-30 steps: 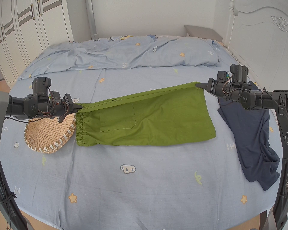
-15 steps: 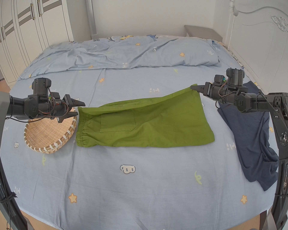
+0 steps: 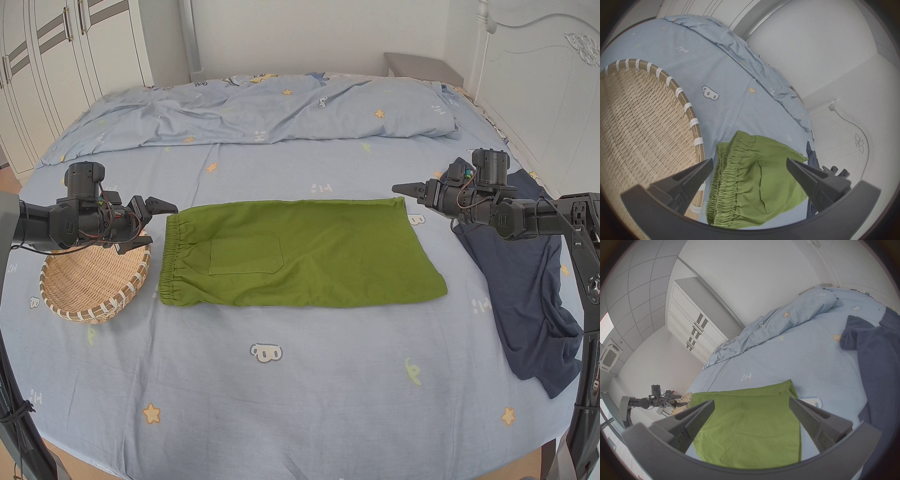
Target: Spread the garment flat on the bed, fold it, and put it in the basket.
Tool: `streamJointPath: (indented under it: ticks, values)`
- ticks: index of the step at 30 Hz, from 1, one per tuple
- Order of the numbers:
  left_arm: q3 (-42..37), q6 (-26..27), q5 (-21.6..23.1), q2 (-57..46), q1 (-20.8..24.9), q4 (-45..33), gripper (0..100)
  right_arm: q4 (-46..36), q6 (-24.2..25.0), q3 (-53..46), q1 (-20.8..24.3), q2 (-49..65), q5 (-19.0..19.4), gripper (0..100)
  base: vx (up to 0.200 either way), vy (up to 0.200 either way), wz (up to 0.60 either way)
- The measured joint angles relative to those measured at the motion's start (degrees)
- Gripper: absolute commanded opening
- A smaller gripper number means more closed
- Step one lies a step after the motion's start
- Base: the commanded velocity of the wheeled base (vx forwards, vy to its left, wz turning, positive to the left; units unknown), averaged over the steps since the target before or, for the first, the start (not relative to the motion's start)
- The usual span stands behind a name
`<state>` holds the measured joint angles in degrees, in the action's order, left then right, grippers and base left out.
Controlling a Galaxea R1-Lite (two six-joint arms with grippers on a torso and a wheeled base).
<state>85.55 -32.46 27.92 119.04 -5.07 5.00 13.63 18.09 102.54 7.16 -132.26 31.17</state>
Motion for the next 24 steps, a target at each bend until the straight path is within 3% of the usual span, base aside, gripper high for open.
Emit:
streamJointPath:
  ticks: [11,24]
  values:
    - [-1.6,0.1,-1.9,-1.3,0.7,0.0,100,3.4,0.4,-12.9,-1.0,5.5,0.3,100,0.0,0.0,0.0]
    - [-8.5,0.2,-2.2,-3.7,8.0,2.1,100,17.3,7.5,-30.4,-2.0,12.2,1.3,100,0.0,0.0,0.0]
